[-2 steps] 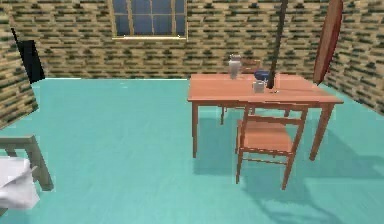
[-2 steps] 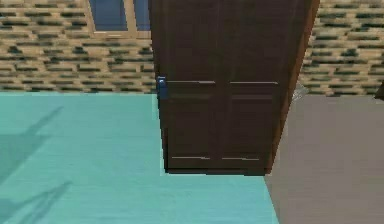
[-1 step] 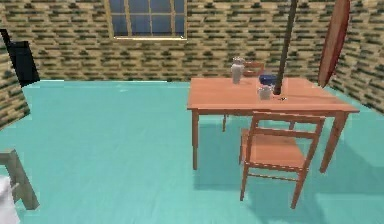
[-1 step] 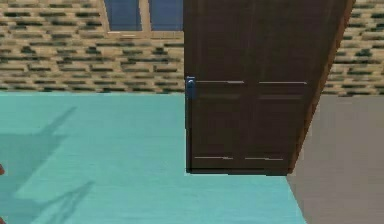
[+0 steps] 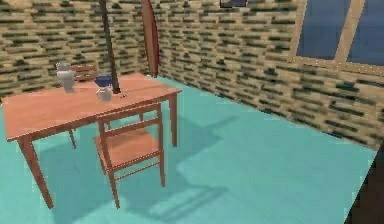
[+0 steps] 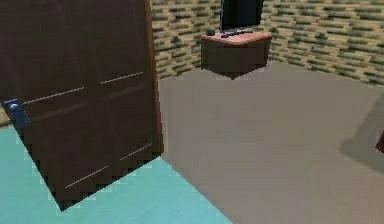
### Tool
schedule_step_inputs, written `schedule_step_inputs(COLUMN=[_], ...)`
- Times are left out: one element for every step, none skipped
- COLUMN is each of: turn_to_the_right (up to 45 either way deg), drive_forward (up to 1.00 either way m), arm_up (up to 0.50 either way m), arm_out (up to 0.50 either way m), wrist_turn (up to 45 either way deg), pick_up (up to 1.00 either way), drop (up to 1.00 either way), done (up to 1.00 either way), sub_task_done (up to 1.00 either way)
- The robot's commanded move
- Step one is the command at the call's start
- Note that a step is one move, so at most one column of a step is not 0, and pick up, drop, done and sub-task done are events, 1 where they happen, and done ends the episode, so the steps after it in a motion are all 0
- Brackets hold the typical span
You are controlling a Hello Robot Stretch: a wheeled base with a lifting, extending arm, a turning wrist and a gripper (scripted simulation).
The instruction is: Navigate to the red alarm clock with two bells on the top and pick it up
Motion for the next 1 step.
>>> schedule_step_inputs(turn_to_the_right=[45.0], drive_forward=[0.0], arm_up=[0.0], arm_out=[0.0], wrist_turn=[0.0], pick_up=[0.0], drop=[0.0], done=[0.0], sub_task_done=[0.0])
